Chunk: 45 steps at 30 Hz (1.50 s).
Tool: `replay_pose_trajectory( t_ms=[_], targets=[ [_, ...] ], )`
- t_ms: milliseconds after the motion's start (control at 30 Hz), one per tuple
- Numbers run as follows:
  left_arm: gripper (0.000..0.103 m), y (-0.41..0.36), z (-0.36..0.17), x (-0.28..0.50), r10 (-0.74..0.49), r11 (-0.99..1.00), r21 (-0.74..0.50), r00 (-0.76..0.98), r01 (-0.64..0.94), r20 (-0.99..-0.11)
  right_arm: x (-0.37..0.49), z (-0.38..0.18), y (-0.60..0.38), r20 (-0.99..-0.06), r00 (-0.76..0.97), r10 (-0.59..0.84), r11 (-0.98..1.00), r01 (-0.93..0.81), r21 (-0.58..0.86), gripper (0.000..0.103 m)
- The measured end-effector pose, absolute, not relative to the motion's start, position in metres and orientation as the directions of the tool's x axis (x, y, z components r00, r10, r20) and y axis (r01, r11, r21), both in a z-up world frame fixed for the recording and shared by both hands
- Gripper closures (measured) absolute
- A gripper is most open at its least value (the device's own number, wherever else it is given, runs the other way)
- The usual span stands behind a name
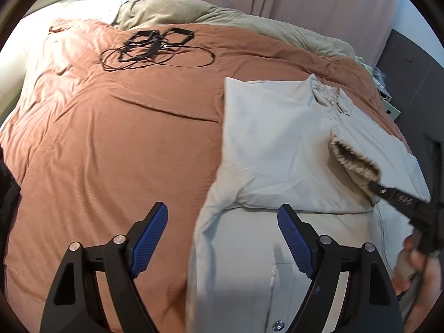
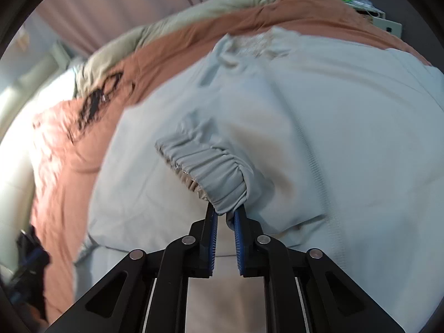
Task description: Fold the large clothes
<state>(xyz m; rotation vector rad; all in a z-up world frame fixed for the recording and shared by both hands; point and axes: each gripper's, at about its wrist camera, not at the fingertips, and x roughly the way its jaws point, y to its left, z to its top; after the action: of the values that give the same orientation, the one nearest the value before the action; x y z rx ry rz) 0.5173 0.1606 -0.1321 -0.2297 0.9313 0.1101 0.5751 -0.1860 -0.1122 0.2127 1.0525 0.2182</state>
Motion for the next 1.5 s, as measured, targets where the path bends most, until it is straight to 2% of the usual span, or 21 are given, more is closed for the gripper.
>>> replay_pose_trajectory(
  t_ms=[200,367,433,500,533,600,667,700,733,900,967,1100,1133,1167,1233,1300,1333,1367,1500],
  targets=[
    [0.021,0.148,-0.141,0.524,-0.011,0.973,-0.142,0.58,-0.181,-0.815,0.57,-0.086,-0.252,-0.801,0.548,0.241,0.952,0.028,0.305,0.094],
    [0.021,0.144,-0.146,0.528,0.007,0.977,-0.114,0.568,-0.177,-0.823,0.565,-0.09,-0.338,-0.808,0.576,0.123,0.887,0.302,0.35,0.092],
    [0.021,0.145,-0.147,0.53,0.009,0.977,-0.111,0.563,-0.179,-0.827,0.558,-0.096,-0.366,-0.812,0.57,0.126,0.835,0.382,0.397,0.084],
    [0.021,0.145,-0.15,0.532,0.014,0.978,-0.106,0.558,-0.182,-0.83,0.553,-0.1,-0.377,-0.811,0.563,0.157,0.812,0.394,0.43,0.064],
    [0.021,0.145,-0.151,0.533,0.016,0.978,-0.104,0.556,-0.183,-0.831,0.553,-0.101,-0.375,-0.814,0.557,0.166,0.82,0.381,0.428,0.061],
    [0.021,0.146,-0.153,0.536,0.019,0.978,-0.098,0.552,-0.183,-0.833,0.555,-0.098,-0.362,-0.818,0.547,0.176,0.852,0.332,0.405,0.044],
    [0.021,0.145,-0.157,0.537,0.025,0.979,-0.09,0.55,-0.181,-0.835,0.558,-0.092,-0.346,-0.81,0.555,0.19,0.877,0.274,0.394,0.033],
    [0.021,0.145,-0.158,0.537,0.025,0.98,-0.087,0.547,-0.178,-0.836,0.56,-0.087,-0.333,-0.8,0.567,0.199,0.895,0.227,0.384,0.032],
    [0.022,0.144,-0.161,0.538,0.025,0.982,-0.082,0.544,-0.172,-0.839,0.563,-0.085,-0.325,-0.795,0.571,0.204,0.907,0.196,0.373,0.032],
    [0.054,0.145,-0.172,0.544,0.016,0.985,-0.074,0.516,-0.154,-0.856,0.571,-0.089,-0.248,-0.808,0.54,0.238,0.966,-0.044,0.255,0.032],
    [0.059,0.148,-0.177,0.547,0.007,0.984,-0.082,0.499,-0.156,-0.867,0.572,-0.097,-0.224,-0.826,0.519,0.22,0.975,-0.1,0.197,0.032],
    [0.06,0.148,-0.183,0.55,0.028,0.989,-0.047,0.488,-0.141,-0.872,0.577,-0.116,-0.186,-0.861,0.482,0.165,0.979,-0.186,0.084,0.032],
    [0.061,0.15,-0.186,0.551,0.037,0.989,-0.037,0.481,-0.144,-0.876,0.578,-0.119,-0.179,-0.867,0.476,0.147,0.978,-0.203,0.054,0.032],
    [0.066,0.153,-0.189,0.551,0.042,0.988,-0.035,0.472,-0.152,-0.88,0.577,-0.122,-0.174,-0.871,0.474,0.13,0.975,-0.222,0.024,0.036],
    [0.073,0.16,-0.195,0.553,0.041,0.984,-0.044,0.455,-0.175,-0.89,0.572,-0.127,-0.167,-0.879,0.465,0.107,0.965,-0.262,-0.021,0.051],
    [0.074,0.165,-0.2,0.554,0.019,0.979,-0.074,0.447,-0.189,-0.894,0.567,-0.129,-0.169,-0.889,0.444,0.11,0.958,-0.284,-0.023,0.075],
    [0.075,0.166,-0.2,0.554,0.016,0.978,-0.08,0.449,-0.193,-0.893,0.566,-0.128,-0.172,-0.887,0.447,0.118,0.96,-0.28,-0.013,0.082],
    [0.078,0.167,-0.199,0.554,0.019,0.978,-0.077,0.45,-0.194,-0.893,0.569,-0.127,-0.175,-0.884,0.452,0.123,0.964,-0.265,-0.001,0.099],
    [0.08,0.166,-0.193,0.554,0.039,0.977,-0.063,0.46,-0.204,-0.887,0.576,-0.108,-0.211,-0.843,0.502,0.193,0.98,-0.137,0.143,0.101]
  ],
)
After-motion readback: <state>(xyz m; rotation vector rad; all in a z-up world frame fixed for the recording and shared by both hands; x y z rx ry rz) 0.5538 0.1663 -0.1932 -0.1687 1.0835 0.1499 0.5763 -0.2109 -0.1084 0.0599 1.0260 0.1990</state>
